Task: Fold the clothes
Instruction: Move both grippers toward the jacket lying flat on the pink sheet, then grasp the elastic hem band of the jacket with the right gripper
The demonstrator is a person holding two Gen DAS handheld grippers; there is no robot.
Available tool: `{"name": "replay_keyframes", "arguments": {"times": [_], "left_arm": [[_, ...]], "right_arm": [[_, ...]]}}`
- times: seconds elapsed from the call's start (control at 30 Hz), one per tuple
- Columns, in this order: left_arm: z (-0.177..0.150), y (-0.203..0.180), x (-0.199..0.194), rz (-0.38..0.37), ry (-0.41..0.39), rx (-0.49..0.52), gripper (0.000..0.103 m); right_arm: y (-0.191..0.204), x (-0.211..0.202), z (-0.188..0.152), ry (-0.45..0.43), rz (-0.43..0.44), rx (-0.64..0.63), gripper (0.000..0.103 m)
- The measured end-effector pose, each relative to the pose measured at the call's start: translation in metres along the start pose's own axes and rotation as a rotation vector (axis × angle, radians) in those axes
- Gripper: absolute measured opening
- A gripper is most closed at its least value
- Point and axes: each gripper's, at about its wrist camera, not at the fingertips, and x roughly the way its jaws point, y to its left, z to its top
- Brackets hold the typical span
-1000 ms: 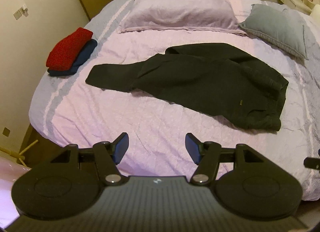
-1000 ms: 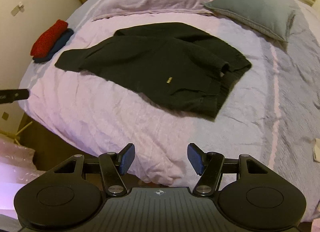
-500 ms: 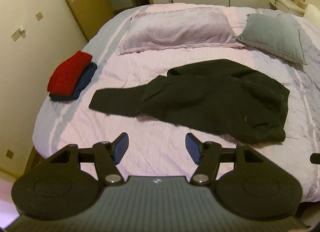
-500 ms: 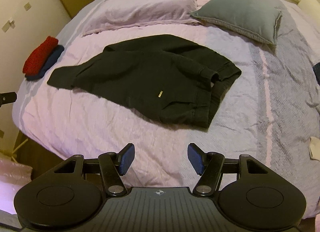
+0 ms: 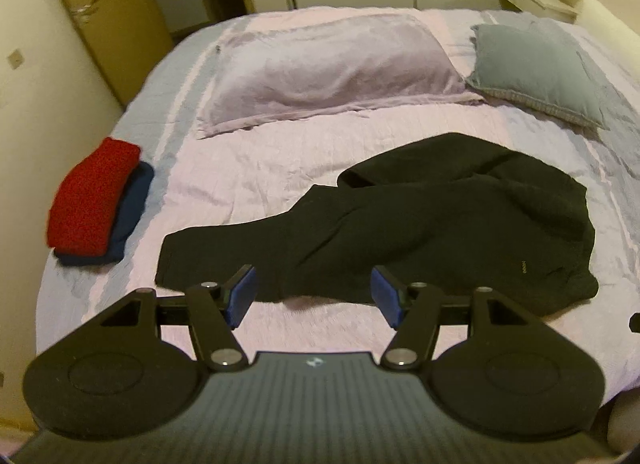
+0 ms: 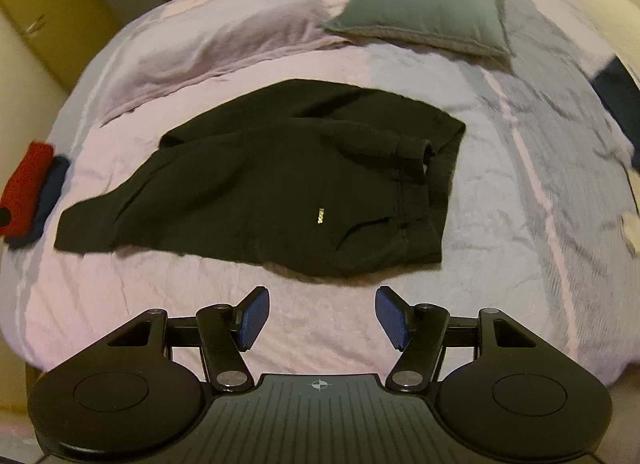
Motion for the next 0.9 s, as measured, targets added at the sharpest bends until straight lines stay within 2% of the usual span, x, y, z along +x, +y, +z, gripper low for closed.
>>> {"name": "replay_keyframes", "arguments": {"times": [0.23, 0.43, 0.67, 0.83, 0.9], "left_arm": [[0.014, 0.027, 0.049, -0.105, 0.03, 0.099, 0.059], [0.003, 0.045, 0.096, -0.145, 0.105, 0.111, 0.059], [-0.025, 0.064, 0.133, -0.124, 0.191, 0.074, 0.059], [-0.045, 0.074, 0.151, -0.093, 0.219, 0.037, 0.059], [-0.052, 0.076, 0.161, -0.086, 0.236, 0.01, 0.059]], "right_arm": [[0.019, 0.017, -0.018, 0.021, -0.071, 0.186, 0.062], [0.006, 0.027, -0.039, 0.018, -0.099, 0.404, 0.062], [-0.039, 0.049, -0.036, -0.04, -0.083, 0.63, 0.062], [-0.074, 0.086, -0.028, -0.113, -0.053, 0.763, 0.062], [-0.091, 0.108, -0.026, -0.151, -0.007, 0.851, 0.062]]}}
